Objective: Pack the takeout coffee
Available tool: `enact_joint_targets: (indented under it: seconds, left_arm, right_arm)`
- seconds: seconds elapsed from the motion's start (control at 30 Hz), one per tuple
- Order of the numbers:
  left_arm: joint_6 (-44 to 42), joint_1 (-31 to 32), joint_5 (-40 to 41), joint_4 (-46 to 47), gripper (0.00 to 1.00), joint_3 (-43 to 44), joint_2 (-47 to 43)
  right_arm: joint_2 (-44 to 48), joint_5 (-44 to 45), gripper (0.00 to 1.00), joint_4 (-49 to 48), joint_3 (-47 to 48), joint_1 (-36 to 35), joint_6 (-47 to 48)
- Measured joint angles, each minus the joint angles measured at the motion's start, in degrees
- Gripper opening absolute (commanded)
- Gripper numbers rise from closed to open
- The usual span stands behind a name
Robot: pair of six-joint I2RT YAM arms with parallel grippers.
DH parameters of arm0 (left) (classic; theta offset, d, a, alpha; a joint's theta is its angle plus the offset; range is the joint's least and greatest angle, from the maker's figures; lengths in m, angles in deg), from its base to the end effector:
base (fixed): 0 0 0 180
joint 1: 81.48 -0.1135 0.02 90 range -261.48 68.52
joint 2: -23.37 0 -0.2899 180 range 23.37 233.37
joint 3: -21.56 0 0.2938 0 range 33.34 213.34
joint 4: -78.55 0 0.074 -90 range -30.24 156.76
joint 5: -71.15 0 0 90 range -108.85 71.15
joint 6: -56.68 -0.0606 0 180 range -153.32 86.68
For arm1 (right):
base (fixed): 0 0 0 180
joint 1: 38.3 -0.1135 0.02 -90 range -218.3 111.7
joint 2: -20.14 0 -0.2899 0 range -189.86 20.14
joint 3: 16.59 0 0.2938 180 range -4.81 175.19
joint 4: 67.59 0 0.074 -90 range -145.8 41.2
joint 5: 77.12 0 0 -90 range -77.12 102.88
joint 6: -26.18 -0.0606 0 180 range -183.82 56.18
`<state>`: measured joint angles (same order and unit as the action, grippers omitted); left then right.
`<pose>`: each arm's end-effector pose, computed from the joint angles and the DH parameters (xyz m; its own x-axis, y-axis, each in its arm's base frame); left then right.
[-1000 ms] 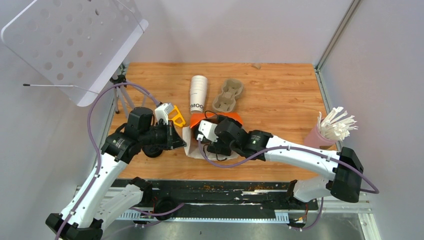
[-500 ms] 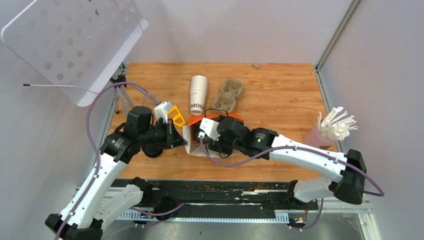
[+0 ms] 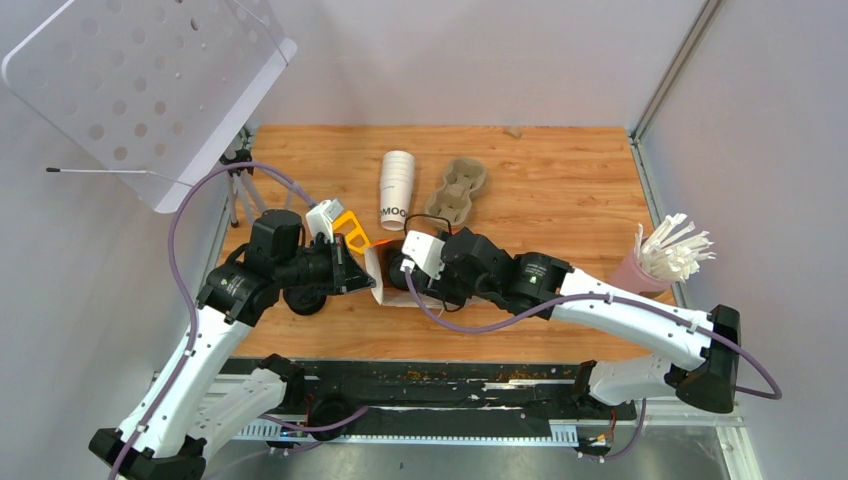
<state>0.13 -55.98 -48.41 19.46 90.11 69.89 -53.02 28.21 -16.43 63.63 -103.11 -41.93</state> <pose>0.1622 -0.1105 0.3577 -0.8561 -0.1229 -0.5019 0.3091 0.6567 -0.6879 0.1518 0.2852 0.3349 0.0204 -0.8014 -0.5978 -0.8452 0.3055 -0.4385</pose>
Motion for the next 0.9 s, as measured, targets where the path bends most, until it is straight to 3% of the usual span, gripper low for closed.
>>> enact_joint_targets:
  seconds: [0.9]
  left_arm:
    - [5.51, 0.0, 0.11, -1.79, 0.0, 4.0, 1.03]
  right_arm:
    - [2.14, 2.73, 0.63, 1.79, 10.08, 0.0, -3.41]
